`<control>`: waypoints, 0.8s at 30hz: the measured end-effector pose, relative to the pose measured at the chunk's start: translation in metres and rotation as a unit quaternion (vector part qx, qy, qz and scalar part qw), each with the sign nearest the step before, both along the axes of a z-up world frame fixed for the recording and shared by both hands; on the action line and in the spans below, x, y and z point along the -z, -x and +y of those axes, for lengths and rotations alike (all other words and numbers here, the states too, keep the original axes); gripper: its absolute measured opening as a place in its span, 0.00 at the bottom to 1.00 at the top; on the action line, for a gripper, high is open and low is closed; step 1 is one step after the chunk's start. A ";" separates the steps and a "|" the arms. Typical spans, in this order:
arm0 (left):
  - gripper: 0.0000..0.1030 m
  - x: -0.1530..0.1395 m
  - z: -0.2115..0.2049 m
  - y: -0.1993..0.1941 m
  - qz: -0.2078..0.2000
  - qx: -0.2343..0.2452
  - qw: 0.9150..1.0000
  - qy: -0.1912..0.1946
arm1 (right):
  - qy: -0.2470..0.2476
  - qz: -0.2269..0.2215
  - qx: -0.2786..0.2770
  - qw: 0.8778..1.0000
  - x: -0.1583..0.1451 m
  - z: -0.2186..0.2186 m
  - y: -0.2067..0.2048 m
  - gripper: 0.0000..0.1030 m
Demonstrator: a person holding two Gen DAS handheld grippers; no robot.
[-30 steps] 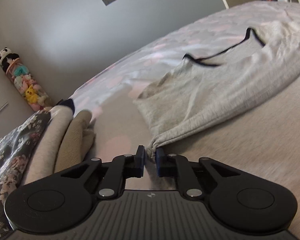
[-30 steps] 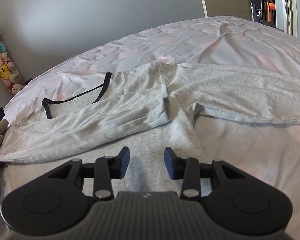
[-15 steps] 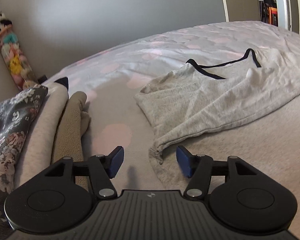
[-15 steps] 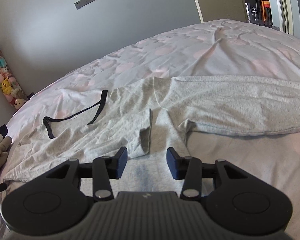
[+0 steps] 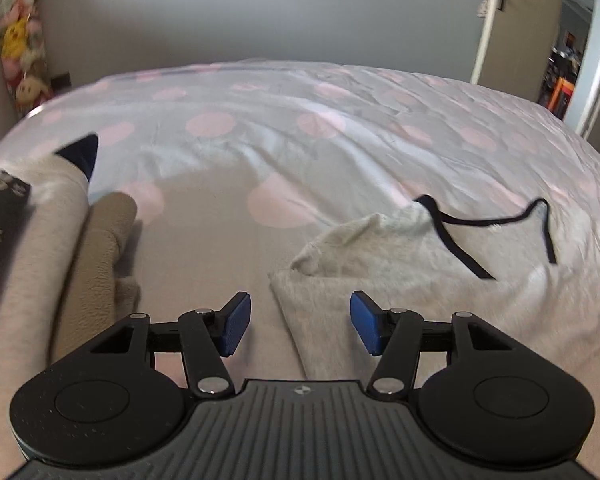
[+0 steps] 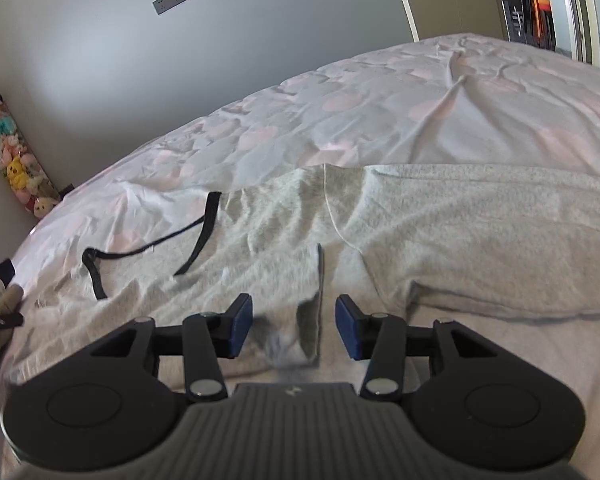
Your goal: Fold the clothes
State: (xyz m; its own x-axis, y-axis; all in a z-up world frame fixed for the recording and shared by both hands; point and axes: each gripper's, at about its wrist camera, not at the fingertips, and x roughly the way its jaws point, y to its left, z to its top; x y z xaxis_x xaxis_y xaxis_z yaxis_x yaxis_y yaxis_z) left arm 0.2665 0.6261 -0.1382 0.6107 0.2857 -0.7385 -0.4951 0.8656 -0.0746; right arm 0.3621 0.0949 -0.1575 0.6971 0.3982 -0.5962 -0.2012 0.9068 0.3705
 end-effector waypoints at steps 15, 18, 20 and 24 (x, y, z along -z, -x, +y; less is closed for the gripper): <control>0.03 0.013 0.014 0.007 -0.084 -0.011 0.996 0.012 | 0.026 -0.030 -0.009 0.999 0.001 0.014 -0.040 0.02; 0.03 0.016 0.018 0.007 -0.080 -0.026 0.996 0.006 | 0.049 -0.048 -0.010 0.998 -0.002 0.020 -0.042 0.02; 0.03 0.018 0.019 0.006 -0.076 -0.036 0.996 0.003 | 0.056 -0.044 -0.009 0.997 0.002 0.023 -0.048 0.02; 0.04 0.027 0.019 0.000 -0.054 -0.041 0.998 -0.009 | 0.065 -0.031 -0.008 0.997 0.012 0.024 -0.059 0.02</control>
State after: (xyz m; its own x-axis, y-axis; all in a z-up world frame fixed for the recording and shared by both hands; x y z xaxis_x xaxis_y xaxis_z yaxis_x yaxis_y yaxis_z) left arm 0.2668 0.6453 -0.1655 0.6607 0.3497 -0.6642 -0.5536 0.8246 -0.1164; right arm 0.4214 0.1191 -0.1695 0.7284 0.3313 -0.5997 -0.2347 0.9430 0.2359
